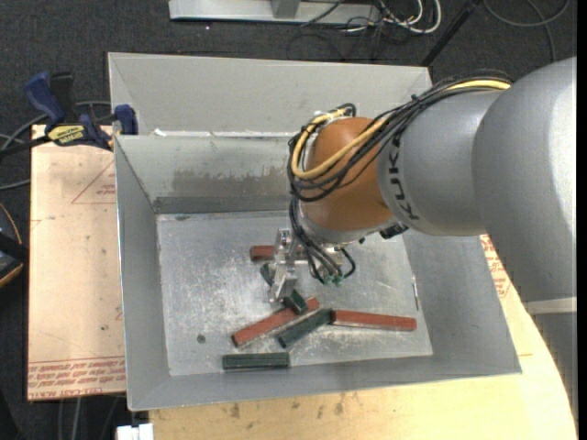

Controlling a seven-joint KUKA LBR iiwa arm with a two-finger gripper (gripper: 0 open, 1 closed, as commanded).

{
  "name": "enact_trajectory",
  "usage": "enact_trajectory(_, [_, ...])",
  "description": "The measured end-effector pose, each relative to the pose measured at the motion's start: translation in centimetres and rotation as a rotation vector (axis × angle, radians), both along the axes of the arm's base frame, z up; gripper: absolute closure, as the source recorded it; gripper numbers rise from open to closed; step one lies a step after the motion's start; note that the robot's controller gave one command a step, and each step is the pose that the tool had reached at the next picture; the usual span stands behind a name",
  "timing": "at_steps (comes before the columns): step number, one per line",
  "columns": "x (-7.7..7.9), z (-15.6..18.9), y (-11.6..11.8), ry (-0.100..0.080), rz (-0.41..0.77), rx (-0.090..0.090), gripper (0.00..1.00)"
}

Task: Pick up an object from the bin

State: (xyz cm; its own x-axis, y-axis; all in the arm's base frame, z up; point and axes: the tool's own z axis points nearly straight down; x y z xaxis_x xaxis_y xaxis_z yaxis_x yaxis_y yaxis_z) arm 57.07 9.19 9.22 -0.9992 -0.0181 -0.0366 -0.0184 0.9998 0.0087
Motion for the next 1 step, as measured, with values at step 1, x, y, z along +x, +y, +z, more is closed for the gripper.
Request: enact_trajectory(1, [-0.47, -0.48, -0.17, 0.017, 0.000, -0.004, 0.00])
